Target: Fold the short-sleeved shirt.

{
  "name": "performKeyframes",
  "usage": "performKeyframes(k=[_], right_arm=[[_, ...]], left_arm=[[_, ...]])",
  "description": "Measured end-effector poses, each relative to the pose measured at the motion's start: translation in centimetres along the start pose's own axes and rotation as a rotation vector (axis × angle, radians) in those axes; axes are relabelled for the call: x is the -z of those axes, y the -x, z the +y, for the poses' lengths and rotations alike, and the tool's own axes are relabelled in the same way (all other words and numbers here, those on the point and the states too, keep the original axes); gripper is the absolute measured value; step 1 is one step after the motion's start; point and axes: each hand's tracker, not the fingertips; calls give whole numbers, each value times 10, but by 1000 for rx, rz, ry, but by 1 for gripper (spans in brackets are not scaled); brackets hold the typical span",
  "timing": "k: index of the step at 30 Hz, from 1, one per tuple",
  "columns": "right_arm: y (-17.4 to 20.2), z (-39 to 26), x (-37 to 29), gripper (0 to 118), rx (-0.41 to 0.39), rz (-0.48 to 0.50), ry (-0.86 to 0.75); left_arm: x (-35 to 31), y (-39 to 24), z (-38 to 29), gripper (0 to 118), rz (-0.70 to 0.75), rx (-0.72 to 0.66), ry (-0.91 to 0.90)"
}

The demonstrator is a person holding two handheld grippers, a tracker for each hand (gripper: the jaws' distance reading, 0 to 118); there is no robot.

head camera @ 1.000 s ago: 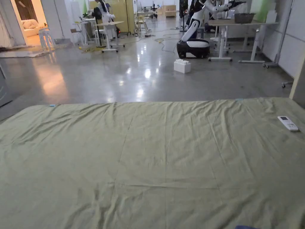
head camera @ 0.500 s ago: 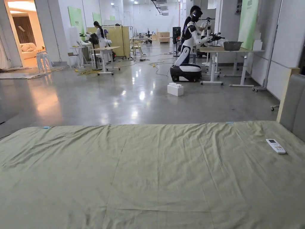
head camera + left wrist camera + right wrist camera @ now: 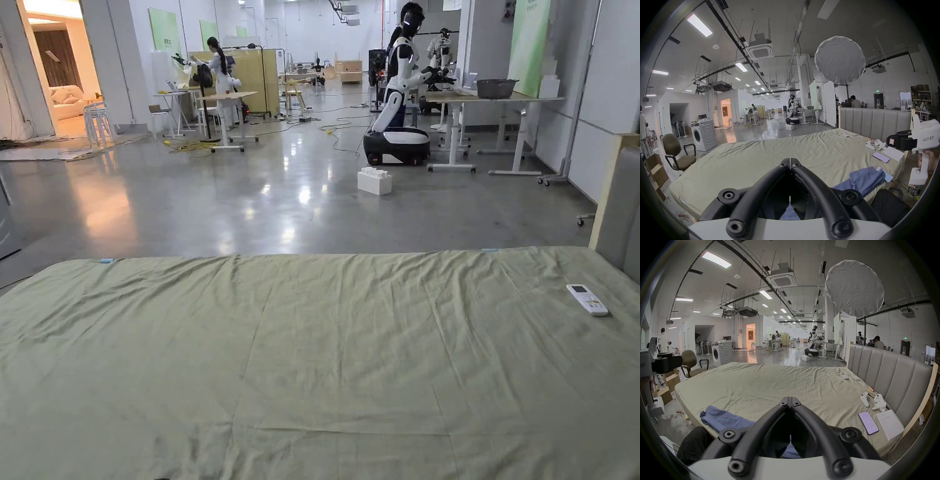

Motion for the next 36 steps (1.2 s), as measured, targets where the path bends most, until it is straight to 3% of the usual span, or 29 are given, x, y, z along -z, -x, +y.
performKeyframes(k=[3,8,11,12,13,14,15,16,17,22,29,34,35,36], right_arm=[[-2,-1,0,0,7,1,6],[-6,-11,1,0,40,10,43],[-9,-20,1,0,44,5,83],[-10,-23,0,0,51,6,93],[-13,-26,-1,0,69,5,109],[-15,-30,-2,0,92,9,122],[-17,-34,-3,0,116,14,131],[-19,-39,-3,0,145,21,148],[-20,-43,-2,0,165,22,166],[-21,-56,2,0,154,6,236],[-24,-64,4,0,198,-24,292],[-20,-66,5,0,206,-35,319],[-20,-66,5,0,206,-33,321],[-20,-67,6,0,212,-27,326]], left_arm=[[4,7,-4,0,-12,-19,28],[24,55,-32,0,-109,-385,140],[40,81,-65,1,-28,-440,226],[47,91,-76,10,9,-477,272],[56,104,-90,26,23,-534,331],[67,119,-106,57,-11,-626,411],[74,132,-120,79,-49,-706,472],[82,144,-141,91,-93,-815,521],[85,151,-158,94,-105,-880,500],[119,177,-221,94,-130,-1032,626],[152,186,-252,94,-238,-1187,611],[164,189,-245,90,-281,-1103,631],[169,193,-246,85,-297,-1094,657],[174,192,-245,71,-300,-1076,670]])
